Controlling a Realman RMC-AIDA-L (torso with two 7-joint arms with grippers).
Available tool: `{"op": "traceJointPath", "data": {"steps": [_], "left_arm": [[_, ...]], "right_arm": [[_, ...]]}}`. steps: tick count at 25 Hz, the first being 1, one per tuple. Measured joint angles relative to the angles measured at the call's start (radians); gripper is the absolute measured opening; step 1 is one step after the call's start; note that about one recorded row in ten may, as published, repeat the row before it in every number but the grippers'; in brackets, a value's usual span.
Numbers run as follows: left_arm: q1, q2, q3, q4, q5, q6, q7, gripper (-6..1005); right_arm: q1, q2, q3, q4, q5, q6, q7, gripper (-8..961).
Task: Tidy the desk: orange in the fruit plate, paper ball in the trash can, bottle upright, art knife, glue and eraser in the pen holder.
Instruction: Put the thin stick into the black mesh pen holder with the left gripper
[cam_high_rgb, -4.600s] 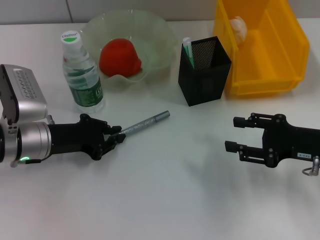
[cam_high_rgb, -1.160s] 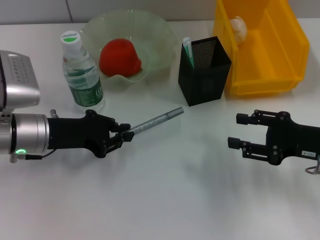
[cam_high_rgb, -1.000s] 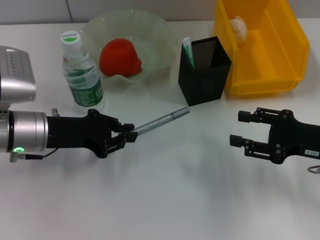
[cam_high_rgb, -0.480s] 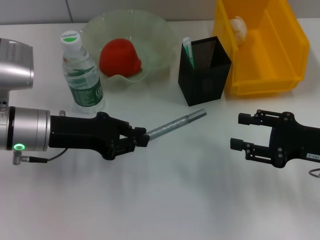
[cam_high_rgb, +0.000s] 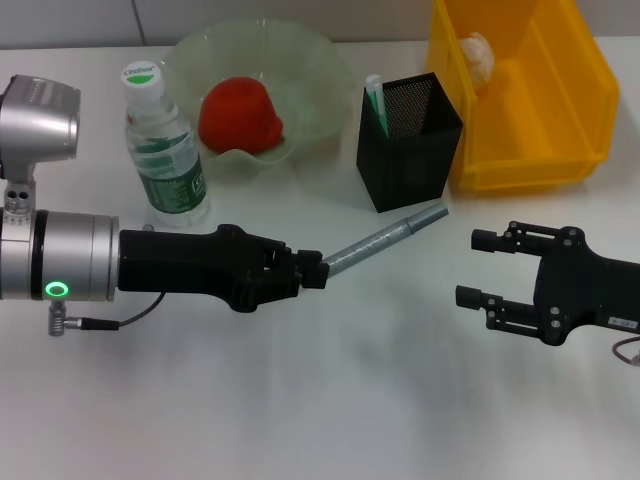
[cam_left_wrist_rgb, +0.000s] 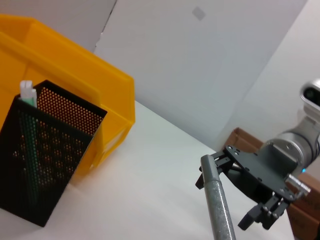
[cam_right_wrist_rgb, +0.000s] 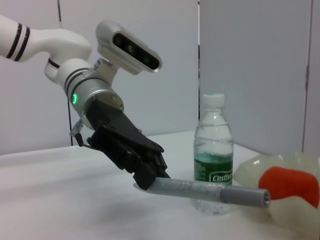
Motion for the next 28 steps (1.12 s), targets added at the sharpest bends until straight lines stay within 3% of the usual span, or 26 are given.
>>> {"op": "traceJointPath", "data": {"steps": [13, 19, 28], "left_arm": [[0.0, -0.023, -0.001, 0.036, 0.0, 0.015, -0.075, 165], [0.007, -0.024, 0.008, 0.138, 0.037, 0.028, -0.086, 166], [-0.034, -0.026, 0.002, 0.314, 0.207, 0.018, -0.204, 166]], "right_arm": [[0.0, 0.0, 0.002, 0.05, 0.039, -0.001, -0.101, 653], [-0.005, -0.001, 0.002, 0.059, 0.04, 0.001, -0.102, 652], [-0.02, -0.002, 0.029, 0.09, 0.04, 0.011, -0.096, 652]]}}
